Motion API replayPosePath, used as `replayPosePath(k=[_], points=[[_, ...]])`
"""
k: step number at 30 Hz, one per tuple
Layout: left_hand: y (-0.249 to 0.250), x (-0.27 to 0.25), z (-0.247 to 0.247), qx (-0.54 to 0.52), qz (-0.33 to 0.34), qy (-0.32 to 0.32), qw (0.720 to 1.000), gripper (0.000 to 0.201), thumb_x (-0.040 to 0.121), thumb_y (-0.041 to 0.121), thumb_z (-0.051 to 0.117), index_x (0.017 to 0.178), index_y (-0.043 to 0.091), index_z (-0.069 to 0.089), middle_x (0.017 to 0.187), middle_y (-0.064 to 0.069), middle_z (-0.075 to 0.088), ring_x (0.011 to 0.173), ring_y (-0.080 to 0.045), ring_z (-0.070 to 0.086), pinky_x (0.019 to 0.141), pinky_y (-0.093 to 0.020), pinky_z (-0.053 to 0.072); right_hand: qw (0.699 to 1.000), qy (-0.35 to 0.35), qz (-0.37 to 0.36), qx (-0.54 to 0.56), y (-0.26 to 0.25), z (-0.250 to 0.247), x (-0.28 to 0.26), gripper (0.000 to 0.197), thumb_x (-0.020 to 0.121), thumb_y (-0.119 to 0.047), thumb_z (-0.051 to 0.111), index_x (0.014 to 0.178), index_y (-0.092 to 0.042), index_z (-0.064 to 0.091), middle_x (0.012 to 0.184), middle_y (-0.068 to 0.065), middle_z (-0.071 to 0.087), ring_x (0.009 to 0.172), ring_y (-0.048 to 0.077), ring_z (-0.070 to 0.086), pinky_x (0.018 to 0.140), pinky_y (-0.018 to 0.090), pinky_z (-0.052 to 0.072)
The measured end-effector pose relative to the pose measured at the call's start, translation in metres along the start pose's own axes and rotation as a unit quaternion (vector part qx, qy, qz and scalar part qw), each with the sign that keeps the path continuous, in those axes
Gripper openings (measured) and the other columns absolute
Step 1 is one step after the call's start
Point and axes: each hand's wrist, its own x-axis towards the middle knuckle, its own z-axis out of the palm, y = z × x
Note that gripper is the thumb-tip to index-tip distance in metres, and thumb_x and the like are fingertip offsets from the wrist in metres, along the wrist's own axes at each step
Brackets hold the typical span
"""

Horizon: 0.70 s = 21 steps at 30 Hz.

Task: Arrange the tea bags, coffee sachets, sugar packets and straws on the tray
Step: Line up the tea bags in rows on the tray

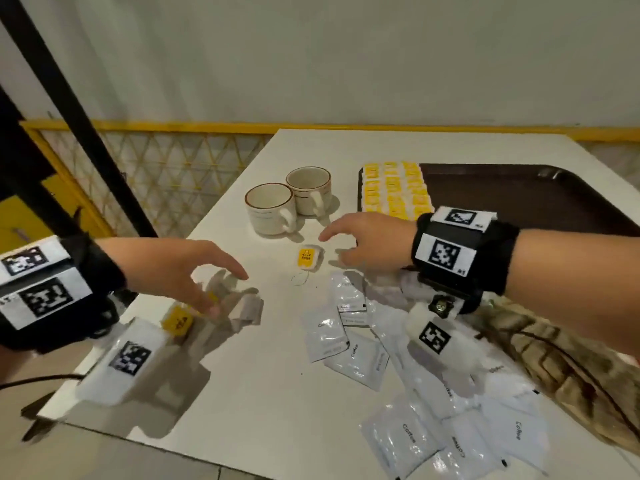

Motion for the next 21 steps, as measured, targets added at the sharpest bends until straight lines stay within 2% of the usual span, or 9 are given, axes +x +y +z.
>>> replayPosePath(k=[3,5,9,11,12,15,17,19,21], points=[[-0.007,-0.004,0.004,0.038,-0.027,-0.002,0.999,0.061,0.065,0.051,0.079,0.112,0.064,0.042,0.123,0.027,0.037,0.118,0.001,0.039,0.096,-0.02,0.038,0.998,-0.022,-0.011,-0.049,-0.019,0.017,0.023,0.049,0.096,-0.024,0.051,0.143,-0.028,0.039,0.148,-0.001,0.039,0.131,0.018,0.041,0.1,0.022,0.032],[-0.011,-0.004,0.006,0.056,-0.041,-0.011,0.998,0.064,0.064,0.049,0.082,0.112,0.062,0.041,0.119,0.023,0.038,0.113,-0.003,0.045,0.093,-0.024,0.046,0.996,-0.022,-0.023,-0.078,-0.025,0.025,0.035,0.045,0.097,-0.023,0.05,0.142,-0.026,0.043,0.148,-0.002,0.04,0.131,0.017,0.041,0.098,0.019,0.03],[-0.02,-0.002,0.011,0.075,-0.055,-0.029,0.995,0.063,0.061,0.042,0.086,0.105,0.055,0.044,0.112,0.018,0.039,0.101,-0.017,0.06,0.077,-0.034,0.058,0.991,-0.06,-0.025,-0.115,-0.029,0.027,0.048,0.028,0.087,-0.008,0.06,0.114,-0.012,0.065,0.121,0.003,0.063,0.109,0.022,0.059,0.078,0.017,0.038],[-0.022,0.0,0.016,0.057,-0.053,-0.028,0.997,0.057,0.066,0.031,0.085,0.107,0.043,0.048,0.11,0.017,0.042,0.097,-0.017,0.062,0.071,-0.031,0.059,0.996,-0.025,-0.035,-0.083,-0.033,0.025,0.05,0.015,0.085,-0.007,0.06,0.096,-0.007,0.069,0.104,0.005,0.07,0.097,0.023,0.064,0.077,0.023,0.047],[-0.023,0.001,0.019,0.056,-0.053,-0.024,0.997,0.054,0.068,0.029,0.084,0.107,0.04,0.049,0.109,0.017,0.044,0.094,-0.015,0.062,0.071,-0.028,0.058,0.998,0.001,-0.042,-0.052,-0.037,0.024,0.05,0.014,0.085,-0.008,0.059,0.094,-0.007,0.069,0.1,0.004,0.07,0.095,0.023,0.064,0.074,0.023,0.048],[-0.029,0.005,0.024,0.021,-0.051,0.0,0.998,0.057,0.068,0.028,0.083,0.109,0.04,0.047,0.106,0.017,0.05,0.087,-0.009,0.062,0.068,-0.021,0.055,0.996,0.006,-0.087,0.026,-0.06,0.021,0.043,0.036,0.087,-0.009,0.057,0.121,-0.02,0.061,0.11,-0.003,0.06,0.09,0.009,0.054,0.06,0.007,0.036],[-0.035,0.006,0.025,-0.015,-0.054,0.015,0.998,0.064,0.063,0.032,0.085,0.111,0.045,0.045,0.106,0.016,0.051,0.086,-0.009,0.063,0.07,-0.02,0.054,0.99,-0.031,-0.137,0.006,-0.081,0.027,0.039,0.051,0.089,-0.012,0.058,0.137,-0.025,0.048,0.131,-0.002,0.052,0.1,0.007,0.049,0.069,0.007,0.034],[-0.038,0.007,0.026,-0.037,-0.061,0.025,0.997,0.066,0.059,0.035,0.088,0.111,0.045,0.048,0.104,0.016,0.055,0.086,-0.01,0.063,0.075,-0.024,0.055,0.983,-0.077,-0.167,-0.033,-0.096,0.041,0.039,0.064,0.087,-0.018,0.065,0.145,-0.023,0.038,0.141,0.004,0.046,0.121,0.017,0.047,0.092,0.015,0.035],[-0.042,0.008,0.028,-0.059,-0.062,0.031,0.996,0.062,0.058,0.035,0.089,0.107,0.041,0.052,0.097,0.015,0.061,0.085,-0.01,0.065,0.075,-0.025,0.055,0.975,-0.119,-0.167,-0.09,-0.106,0.054,0.044,0.076,0.084,-0.027,0.07,0.148,-0.019,0.029,0.14,0.006,0.045,0.126,0.021,0.044,0.088,0.021,0.035]])
